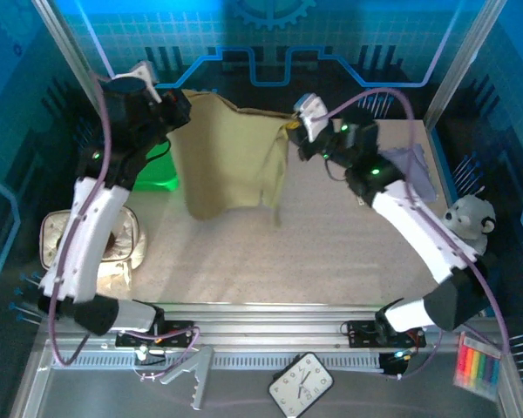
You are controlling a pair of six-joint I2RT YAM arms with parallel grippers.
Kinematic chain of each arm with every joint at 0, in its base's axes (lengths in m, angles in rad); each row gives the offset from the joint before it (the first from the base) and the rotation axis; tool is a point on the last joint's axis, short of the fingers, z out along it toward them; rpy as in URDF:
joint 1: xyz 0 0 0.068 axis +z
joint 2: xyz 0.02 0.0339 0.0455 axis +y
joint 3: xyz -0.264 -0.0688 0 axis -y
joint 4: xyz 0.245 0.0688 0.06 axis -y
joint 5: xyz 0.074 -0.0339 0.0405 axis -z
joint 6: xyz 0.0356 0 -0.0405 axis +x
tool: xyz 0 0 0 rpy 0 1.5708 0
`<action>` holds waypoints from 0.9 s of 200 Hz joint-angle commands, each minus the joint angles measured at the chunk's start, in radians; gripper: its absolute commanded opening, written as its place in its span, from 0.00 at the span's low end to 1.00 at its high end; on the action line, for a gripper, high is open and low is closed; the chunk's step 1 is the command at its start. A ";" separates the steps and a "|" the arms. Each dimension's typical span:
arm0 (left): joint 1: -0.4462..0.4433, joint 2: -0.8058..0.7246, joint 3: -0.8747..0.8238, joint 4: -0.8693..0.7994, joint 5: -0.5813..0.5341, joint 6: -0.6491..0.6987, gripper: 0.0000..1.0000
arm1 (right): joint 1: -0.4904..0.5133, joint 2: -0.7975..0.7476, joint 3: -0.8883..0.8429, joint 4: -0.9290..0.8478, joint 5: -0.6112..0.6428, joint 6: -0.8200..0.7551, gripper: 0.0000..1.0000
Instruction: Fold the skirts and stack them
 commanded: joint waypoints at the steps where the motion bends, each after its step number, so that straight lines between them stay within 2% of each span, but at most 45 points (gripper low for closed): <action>1: -0.002 -0.105 -0.039 0.052 0.060 0.058 0.00 | 0.013 -0.045 0.108 -0.382 -0.157 0.030 0.00; 32: -0.002 -0.180 -0.053 0.020 0.134 0.045 0.00 | 0.014 -0.088 0.176 -0.504 -0.320 0.041 0.00; 68: -0.003 -0.198 -0.060 0.032 0.200 0.009 0.00 | 0.010 -0.132 0.101 -0.488 -0.470 0.028 0.00; 87: -0.003 -0.160 -0.068 0.035 0.195 -0.012 0.00 | -0.022 -0.122 0.066 -0.492 -0.528 0.007 0.00; 105: -0.004 -0.044 -0.029 0.001 0.214 -0.034 0.00 | -0.103 -0.074 0.018 -0.493 -0.587 0.010 0.00; 132: -0.010 0.274 0.099 -0.033 0.241 -0.026 0.00 | -0.252 0.093 -0.047 -0.530 -0.658 0.020 0.00; 142: -0.022 0.411 0.162 -0.017 0.252 -0.021 0.00 | -0.297 0.174 -0.059 -0.515 -0.640 0.067 0.00; 150: -0.030 0.529 0.233 -0.005 0.256 -0.024 0.00 | -0.327 0.252 -0.058 -0.500 -0.576 0.114 0.00; 154: -0.037 0.590 0.267 0.003 0.254 -0.020 0.05 | -0.338 0.285 -0.056 -0.488 -0.524 0.151 0.00; 160: -0.045 0.684 0.344 0.002 0.245 -0.014 0.22 | -0.351 0.327 -0.055 -0.468 -0.428 0.218 0.07; 171: -0.051 0.854 0.527 -0.037 0.224 -0.032 0.42 | -0.368 0.377 -0.054 -0.428 -0.263 0.339 0.29; 180: -0.052 0.981 0.714 -0.091 0.230 -0.052 0.61 | -0.377 0.389 -0.061 -0.401 -0.198 0.405 0.50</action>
